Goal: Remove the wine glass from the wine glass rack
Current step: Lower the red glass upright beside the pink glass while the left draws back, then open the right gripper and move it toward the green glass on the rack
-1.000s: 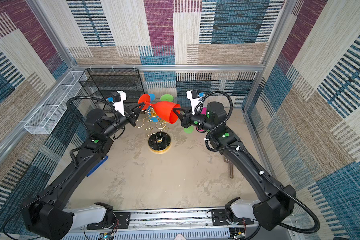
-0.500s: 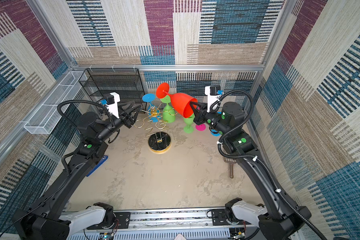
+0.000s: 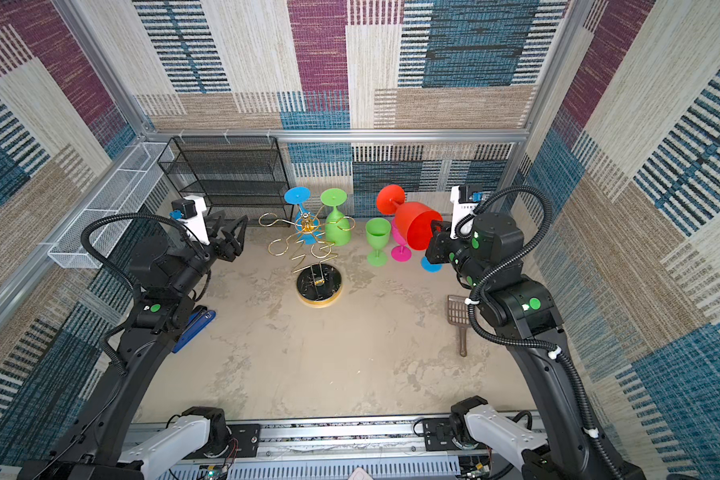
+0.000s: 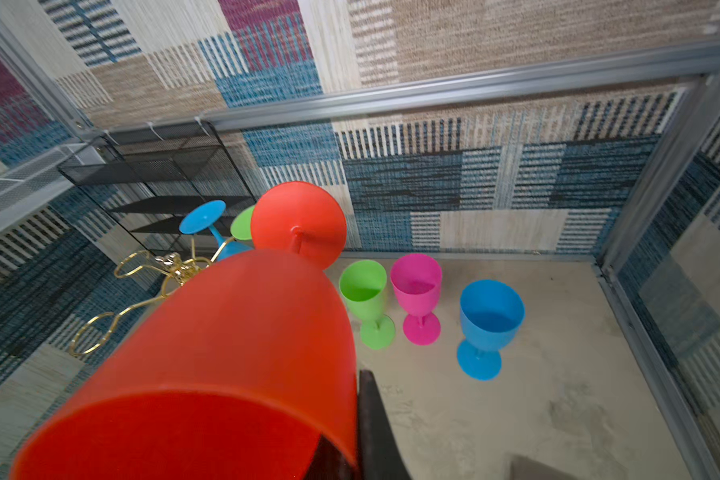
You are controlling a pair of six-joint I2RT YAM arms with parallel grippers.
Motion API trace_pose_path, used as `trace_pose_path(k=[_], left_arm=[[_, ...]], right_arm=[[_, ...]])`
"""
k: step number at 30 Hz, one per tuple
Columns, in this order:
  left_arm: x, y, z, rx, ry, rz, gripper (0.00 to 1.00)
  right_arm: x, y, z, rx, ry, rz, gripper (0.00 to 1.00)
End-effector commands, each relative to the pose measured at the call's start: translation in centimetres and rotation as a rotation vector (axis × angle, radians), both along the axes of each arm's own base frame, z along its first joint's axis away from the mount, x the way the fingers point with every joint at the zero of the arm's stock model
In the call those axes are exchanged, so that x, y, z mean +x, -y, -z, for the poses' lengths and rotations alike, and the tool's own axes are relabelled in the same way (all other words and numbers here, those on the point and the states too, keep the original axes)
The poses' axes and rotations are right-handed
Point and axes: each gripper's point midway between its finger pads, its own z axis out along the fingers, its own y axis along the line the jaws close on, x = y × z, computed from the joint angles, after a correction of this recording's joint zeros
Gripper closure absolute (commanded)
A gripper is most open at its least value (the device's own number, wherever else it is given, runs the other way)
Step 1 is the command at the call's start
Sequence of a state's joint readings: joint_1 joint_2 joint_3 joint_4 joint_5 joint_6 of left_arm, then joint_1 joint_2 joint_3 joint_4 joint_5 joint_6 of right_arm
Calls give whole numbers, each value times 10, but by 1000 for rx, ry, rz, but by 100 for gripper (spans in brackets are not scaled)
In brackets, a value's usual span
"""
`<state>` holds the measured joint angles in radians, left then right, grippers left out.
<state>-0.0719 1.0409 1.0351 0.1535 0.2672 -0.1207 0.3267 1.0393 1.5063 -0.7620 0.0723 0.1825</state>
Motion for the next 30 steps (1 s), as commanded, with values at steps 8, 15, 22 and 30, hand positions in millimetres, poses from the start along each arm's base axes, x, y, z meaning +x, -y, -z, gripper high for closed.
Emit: trace_pose_path(k=[8, 15, 22, 30], left_arm=[[4, -33, 19, -79, -13, -98, 28], [4, -40, 29, -97, -50, -115, 26], [1, -43, 40, -72, -58, -128, 26], [-1, -45, 47, -64, -68, -136, 26]], right_arm=[[2, 8, 91, -135, -329, 46, 100], [18, -1, 152, -197, -507, 25, 100], [42, -13, 192, -247, -607, -1, 100], [68, -34, 229, -327, -701, -46, 98]])
